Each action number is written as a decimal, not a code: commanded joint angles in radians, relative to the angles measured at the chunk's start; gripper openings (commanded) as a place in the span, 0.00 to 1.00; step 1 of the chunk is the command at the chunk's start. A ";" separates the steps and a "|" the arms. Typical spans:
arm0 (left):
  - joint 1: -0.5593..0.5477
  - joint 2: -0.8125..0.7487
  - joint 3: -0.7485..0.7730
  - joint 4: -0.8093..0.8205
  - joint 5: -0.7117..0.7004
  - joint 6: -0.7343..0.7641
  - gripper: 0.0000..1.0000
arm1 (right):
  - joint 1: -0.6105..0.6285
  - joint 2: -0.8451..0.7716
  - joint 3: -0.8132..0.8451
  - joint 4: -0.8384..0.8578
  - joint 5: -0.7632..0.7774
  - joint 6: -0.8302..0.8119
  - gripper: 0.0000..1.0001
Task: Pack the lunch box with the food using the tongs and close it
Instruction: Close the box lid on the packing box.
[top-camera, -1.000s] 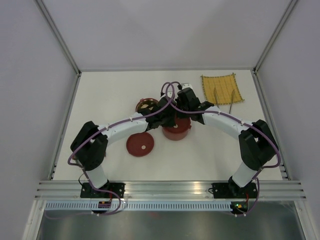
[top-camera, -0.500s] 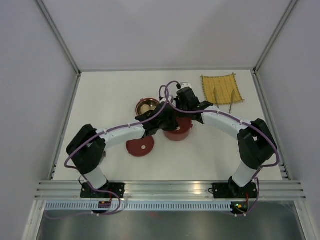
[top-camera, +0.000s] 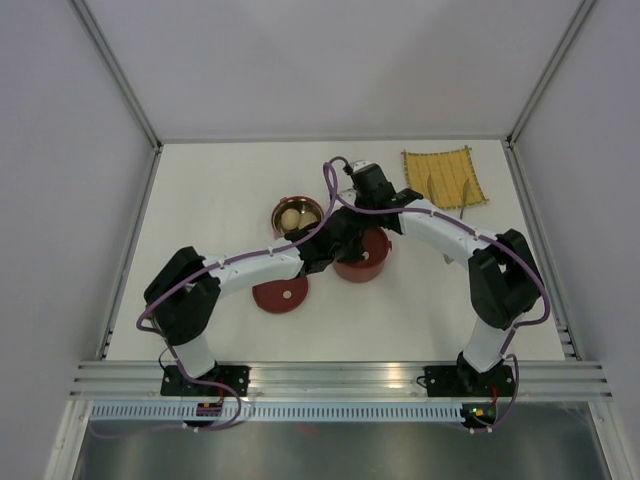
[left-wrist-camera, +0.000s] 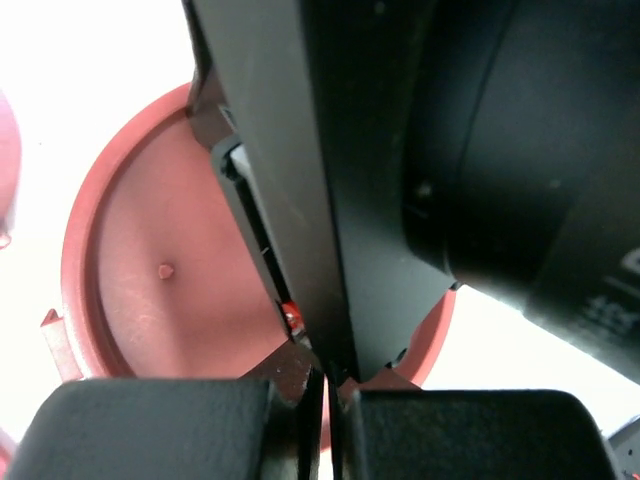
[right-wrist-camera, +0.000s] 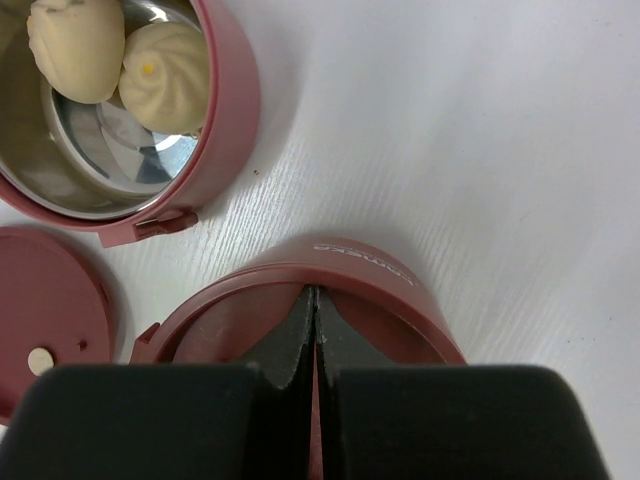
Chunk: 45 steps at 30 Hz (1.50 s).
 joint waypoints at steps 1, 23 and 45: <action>-0.110 0.055 -0.016 -0.291 0.096 0.085 0.02 | -0.019 0.069 -0.050 -0.095 0.002 -0.003 0.00; 0.066 -0.161 -0.010 -0.314 -0.001 0.164 0.03 | -0.079 -0.147 -0.060 -0.262 0.013 0.072 0.02; 0.117 -0.161 0.039 -0.316 -0.016 0.193 0.40 | -0.113 -0.215 0.032 -0.391 0.039 0.072 0.41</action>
